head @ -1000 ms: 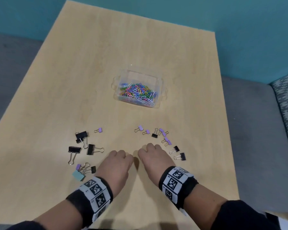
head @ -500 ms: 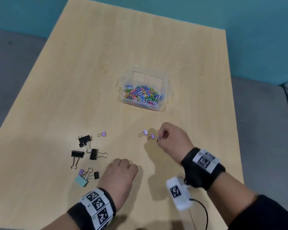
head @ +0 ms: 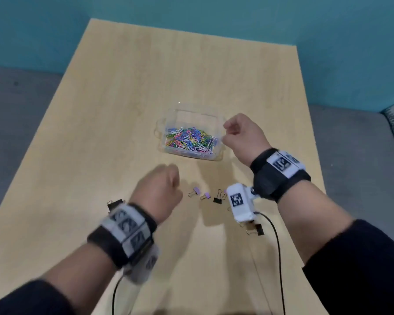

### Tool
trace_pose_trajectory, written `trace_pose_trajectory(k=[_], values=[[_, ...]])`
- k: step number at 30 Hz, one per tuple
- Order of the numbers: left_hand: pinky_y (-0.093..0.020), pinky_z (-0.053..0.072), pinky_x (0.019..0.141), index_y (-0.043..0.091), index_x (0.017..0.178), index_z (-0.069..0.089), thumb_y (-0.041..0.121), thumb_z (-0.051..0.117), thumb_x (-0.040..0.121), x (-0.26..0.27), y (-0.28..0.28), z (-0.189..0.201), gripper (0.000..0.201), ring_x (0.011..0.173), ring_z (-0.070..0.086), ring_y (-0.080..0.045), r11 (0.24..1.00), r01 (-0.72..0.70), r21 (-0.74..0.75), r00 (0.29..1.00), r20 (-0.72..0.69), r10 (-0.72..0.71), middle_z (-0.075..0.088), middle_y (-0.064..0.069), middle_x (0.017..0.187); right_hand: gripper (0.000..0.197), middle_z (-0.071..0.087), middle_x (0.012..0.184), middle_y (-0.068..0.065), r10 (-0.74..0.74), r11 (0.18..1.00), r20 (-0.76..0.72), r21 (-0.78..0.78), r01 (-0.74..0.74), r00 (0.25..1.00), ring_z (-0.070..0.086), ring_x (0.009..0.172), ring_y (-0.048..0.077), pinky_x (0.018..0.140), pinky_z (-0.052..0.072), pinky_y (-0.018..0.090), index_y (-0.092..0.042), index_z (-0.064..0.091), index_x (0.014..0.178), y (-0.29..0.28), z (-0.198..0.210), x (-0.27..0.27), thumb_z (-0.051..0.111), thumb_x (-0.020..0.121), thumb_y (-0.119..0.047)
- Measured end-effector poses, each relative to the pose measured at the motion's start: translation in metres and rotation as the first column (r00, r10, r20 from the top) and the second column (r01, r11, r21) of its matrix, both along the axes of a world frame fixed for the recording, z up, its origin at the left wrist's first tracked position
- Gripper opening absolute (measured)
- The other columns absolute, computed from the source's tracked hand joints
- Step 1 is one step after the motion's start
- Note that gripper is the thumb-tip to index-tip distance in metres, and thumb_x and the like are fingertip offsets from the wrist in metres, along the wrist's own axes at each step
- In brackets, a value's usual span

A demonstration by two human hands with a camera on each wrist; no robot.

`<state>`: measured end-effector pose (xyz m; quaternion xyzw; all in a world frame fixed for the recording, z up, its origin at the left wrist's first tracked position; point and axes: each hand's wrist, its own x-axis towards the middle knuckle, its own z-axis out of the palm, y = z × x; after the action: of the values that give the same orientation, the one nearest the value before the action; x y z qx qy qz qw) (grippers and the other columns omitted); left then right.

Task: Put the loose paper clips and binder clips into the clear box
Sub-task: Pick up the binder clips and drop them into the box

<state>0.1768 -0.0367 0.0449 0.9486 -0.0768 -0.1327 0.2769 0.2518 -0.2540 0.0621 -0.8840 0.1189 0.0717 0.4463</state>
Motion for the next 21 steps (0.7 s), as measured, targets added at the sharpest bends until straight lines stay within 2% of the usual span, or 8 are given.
trace_pose_trajectory(k=[2,5,7,9,12,14,18,21], values=[[-0.032,0.034,0.058,0.022,0.064,0.042,0.007,0.06,0.065,0.044,-0.007,0.013,0.023,0.068,0.05,-0.027,0.999,-0.042,-0.02,0.994,0.096,0.044,0.054,-0.004,0.074,0.023,0.06,0.097,0.002,-0.022,0.999,-0.016,-0.049,0.021,1.0,0.055,0.085,0.018,0.07,0.041,0.025,-0.018,0.057,0.098,-0.016,-0.004,-0.031,0.058,0.078,-0.006],[-0.03,0.037,0.059,0.021,0.069,0.051,0.007,0.059,0.066,0.087,-0.021,0.02,0.017,0.072,0.054,-0.026,0.998,-0.049,-0.044,0.994,0.099,0.053,0.059,-0.003,0.077,0.03,0.058,0.107,0.0,-0.031,0.99,-0.152,-0.139,0.01,0.988,0.057,0.092,0.015,0.081,0.048,0.032,-0.02,0.056,0.108,-0.037,-0.013,-0.084,0.052,0.081,-0.009],[-0.028,0.038,0.063,0.021,0.08,0.059,0.007,0.06,0.069,0.1,-0.024,0.018,0.017,0.076,0.055,-0.024,0.997,-0.01,-0.07,0.994,0.104,0.018,0.059,-0.004,0.086,0.033,0.054,0.11,-0.001,-0.011,0.969,-0.217,-0.243,-0.043,0.976,0.055,0.096,0.014,0.084,0.048,0.033,-0.02,0.054,0.113,-0.049,-0.018,-0.117,0.049,0.082,-0.009],[-0.026,0.039,0.069,0.02,0.096,0.063,0.009,0.062,0.072,0.103,-0.018,0.015,0.026,0.081,0.056,-0.021,0.996,-0.008,-0.087,0.995,0.095,0.016,0.057,-0.003,0.096,0.035,0.051,0.109,-0.001,0.042,0.934,-0.275,-0.331,-0.135,0.961,0.054,0.094,0.015,0.08,0.047,0.03,-0.02,0.052,0.114,-0.057,-0.023,-0.144,0.049,0.081,-0.007],[-0.026,0.041,0.075,0.019,0.101,0.064,0.006,0.058,0.075,0.099,0.012,0.01,0.03,0.085,0.057,-0.021,0.99,-0.094,-0.107,0.99,0.091,0.104,0.06,-0.001,0.099,0.038,0.047,0.107,-0.002,0.152,0.853,-0.388,-0.414,-0.319,0.909,0.05,0.097,0.019,0.079,0.045,0.03,-0.024,0.048,0.114,-0.058,-0.037,-0.174,0.049,0.079,-0.007],[-0.028,0.043,0.077,0.017,0.099,0.065,0.001,0.056,0.075,0.089,0.041,0.005,0.03,0.087,0.059,-0.024,0.984,-0.144,-0.1,0.987,0.057,0.15,0.065,-0.003,0.099,0.037,0.043,0.103,-0.003,0.179,0.804,-0.401,-0.466,-0.369,0.898,0.047,0.095,0.02,0.077,0.044,0.031,-0.024,0.048,0.111,-0.055,-0.047,-0.187,0.045,0.078,-0.005],[-0.029,0.044,0.076,0.018,0.099,0.065,0.006,0.056,0.082,0.052,0.104,-0.002,0.023,0.085,0.06,-0.02,0.97,-0.244,0.01,0.968,-0.059,0.244,0.067,-0.001,0.095,0.027,0.038,0.092,-0.005,0.204,0.746,-0.347,-0.55,-0.375,0.916,0.043,0.082,0.02,0.067,0.04,0.03,-0.019,0.049,0.097,-0.053,-0.059,-0.196,0.044,0.079,0.001],[-0.029,0.042,0.07,0.022,0.097,0.063,0.015,0.058,0.084,0.015,0.141,-0.006,0.016,0.08,0.059,-0.016,0.951,-0.281,0.13,0.949,-0.113,0.296,0.066,0.002,0.089,0.019,0.04,0.087,-0.004,0.156,0.792,-0.308,-0.528,-0.305,0.938,0.046,0.069,0.018,0.055,0.033,0.028,-0.019,0.044,0.086,-0.052,-0.054,-0.198,0.05,0.08,-0.002]])
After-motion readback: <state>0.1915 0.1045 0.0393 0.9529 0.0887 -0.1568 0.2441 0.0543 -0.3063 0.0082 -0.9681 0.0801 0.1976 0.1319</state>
